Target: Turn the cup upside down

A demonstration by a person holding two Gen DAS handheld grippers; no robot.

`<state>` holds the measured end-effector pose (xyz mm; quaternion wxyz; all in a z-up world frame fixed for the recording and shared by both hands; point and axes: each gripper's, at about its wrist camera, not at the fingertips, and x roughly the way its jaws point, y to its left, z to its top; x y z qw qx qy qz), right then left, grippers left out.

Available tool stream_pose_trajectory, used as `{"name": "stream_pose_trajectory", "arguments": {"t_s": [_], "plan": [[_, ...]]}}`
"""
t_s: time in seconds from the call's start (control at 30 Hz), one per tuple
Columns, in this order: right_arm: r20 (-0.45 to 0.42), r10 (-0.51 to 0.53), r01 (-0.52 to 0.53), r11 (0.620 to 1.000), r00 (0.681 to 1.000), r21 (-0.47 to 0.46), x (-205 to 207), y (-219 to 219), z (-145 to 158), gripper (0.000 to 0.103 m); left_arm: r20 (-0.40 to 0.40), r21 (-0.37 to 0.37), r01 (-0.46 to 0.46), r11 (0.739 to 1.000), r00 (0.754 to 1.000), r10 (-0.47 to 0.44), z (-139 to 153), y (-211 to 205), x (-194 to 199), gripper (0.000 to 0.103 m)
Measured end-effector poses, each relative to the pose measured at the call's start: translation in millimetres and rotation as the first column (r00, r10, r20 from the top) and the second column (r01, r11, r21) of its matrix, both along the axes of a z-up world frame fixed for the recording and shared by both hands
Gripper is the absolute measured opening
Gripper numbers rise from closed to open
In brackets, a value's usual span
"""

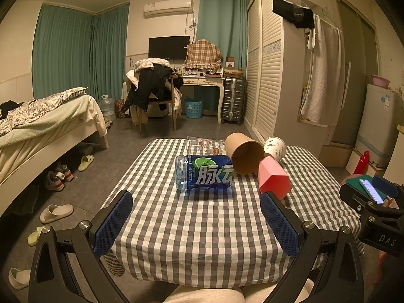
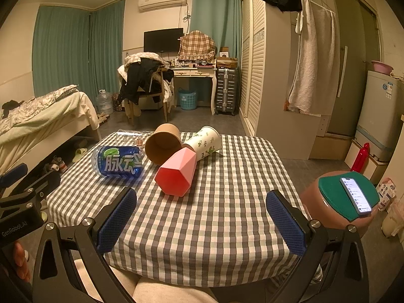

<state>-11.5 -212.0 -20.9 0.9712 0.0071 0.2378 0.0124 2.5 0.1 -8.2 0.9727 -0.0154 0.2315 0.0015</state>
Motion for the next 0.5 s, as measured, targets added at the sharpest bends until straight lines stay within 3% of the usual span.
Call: {"name": "stream_pose_trajectory", "arguments": {"t_s": [0.5], "plan": [[-0.032,0.003,-0.003,1.0,0.999,-0.02,19.4,15.5,0.0,0.103,-0.055,-0.02,0.035,0.999,0.998,-0.036,-16.7,18.6,29.4,0.103]]}}
